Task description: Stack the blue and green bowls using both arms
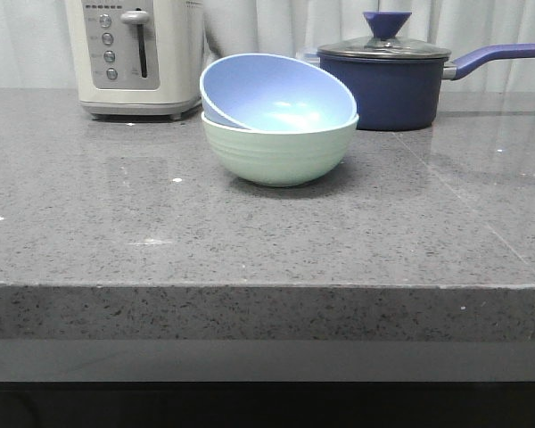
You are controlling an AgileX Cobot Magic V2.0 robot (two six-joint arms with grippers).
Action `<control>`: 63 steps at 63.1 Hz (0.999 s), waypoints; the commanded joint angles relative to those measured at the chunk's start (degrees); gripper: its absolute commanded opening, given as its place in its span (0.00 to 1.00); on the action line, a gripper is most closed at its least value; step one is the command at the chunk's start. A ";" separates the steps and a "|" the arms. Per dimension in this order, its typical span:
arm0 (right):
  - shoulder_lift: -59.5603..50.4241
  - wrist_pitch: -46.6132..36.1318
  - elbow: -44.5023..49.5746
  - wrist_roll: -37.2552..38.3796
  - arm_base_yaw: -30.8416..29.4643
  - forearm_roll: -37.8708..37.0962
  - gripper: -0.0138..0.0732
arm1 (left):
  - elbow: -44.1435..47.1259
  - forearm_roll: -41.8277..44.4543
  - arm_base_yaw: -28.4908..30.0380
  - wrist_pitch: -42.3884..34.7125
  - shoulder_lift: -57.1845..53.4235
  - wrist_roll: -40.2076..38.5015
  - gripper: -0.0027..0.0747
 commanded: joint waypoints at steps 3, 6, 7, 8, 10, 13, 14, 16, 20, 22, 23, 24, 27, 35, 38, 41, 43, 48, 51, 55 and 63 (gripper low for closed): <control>-1.18 -5.58 0.39 -0.39 -0.02 -0.83 0.09 | 0.27 -0.51 -0.34 -5.09 -0.98 0.19 0.01; -2.94 -7.86 2.70 -0.39 -2.22 -2.40 0.09 | 0.27 -0.51 -0.34 -5.09 -0.98 0.19 0.01; -3.76 -8.77 3.53 -0.39 -2.98 -2.50 0.09 | 0.27 -0.51 -0.34 -5.09 -0.98 0.19 0.01; -4.32 -10.50 4.92 -0.39 -4.17 -2.50 0.09 | 0.27 -0.51 -0.34 -5.09 -0.98 0.19 0.01; -5.98 -13.09 6.96 -0.39 -5.65 -2.50 0.09 | 0.27 -0.51 -0.34 -5.09 -0.98 0.19 0.01; -8.55 -18.10 11.02 -0.39 -7.95 -2.50 0.09 | 0.27 -0.51 -0.34 -5.09 -0.98 0.19 0.01; -9.31 -19.70 12.29 -0.39 -8.53 -2.50 0.09 | 0.27 -0.51 -0.34 -5.09 -0.98 0.19 0.01; -10.92 -23.62 15.60 -0.39 -9.57 -2.50 0.09 | 0.27 -0.51 -0.34 -5.09 -0.98 0.19 0.01; -15.19 -30.62 21.81 -0.39 -11.83 -2.62 0.09 | 0.27 -0.51 -0.34 -5.09 -0.98 0.19 0.01; -16.98 -33.70 24.54 -0.39 -12.72 -2.72 0.09 | 0.27 -0.51 -0.34 -5.09 -0.98 0.19 0.01; -17.89 -35.15 25.91 -0.39 -13.19 -2.77 0.09 | 0.27 -0.51 -0.34 -5.09 -0.98 0.19 0.01; -19.25 -37.22 27.95 -0.39 -13.88 -2.77 0.09 | 0.27 -0.51 -0.34 -5.09 -0.98 0.19 0.01; -22.10 -41.71 32.58 -0.39 -15.34 -2.85 0.09 | 0.27 -0.51 -0.34 -5.09 -0.98 0.19 0.01; -32.24 -50.65 43.67 -0.39 -20.53 -2.85 0.09 | 0.27 -0.51 -0.34 -5.09 -0.98 0.19 0.01; -34.55 -52.01 46.11 -0.39 -21.75 -2.85 0.09 | 0.27 -0.51 -0.34 -5.09 -0.98 0.19 0.01; -36.44 -53.04 48.30 -0.39 -22.61 -2.85 0.09 | 0.27 -0.51 -0.34 -5.09 -0.98 0.19 0.01; -37.30 -53.31 48.99 -0.39 -22.81 -2.85 0.09 | 0.27 -0.51 -0.34 -5.09 -0.98 0.19 0.01; -38.23 -54.35 50.45 -0.39 -22.86 -3.14 0.09 | 0.27 -0.51 -0.34 -5.09 -0.98 0.19 0.01; -38.17 -55.00 51.16 -0.39 -22.86 -3.54 0.09 | 0.27 -0.51 -0.34 -5.09 -0.98 0.19 0.01; -38.17 -54.52 51.08 -0.39 -22.86 -4.31 0.09 | 0.27 -0.51 -0.34 -5.09 -0.98 0.19 0.01; -38.17 -54.47 51.08 -0.39 -22.86 -6.92 0.09 | 0.27 -0.51 -0.34 -5.09 -0.98 0.19 0.01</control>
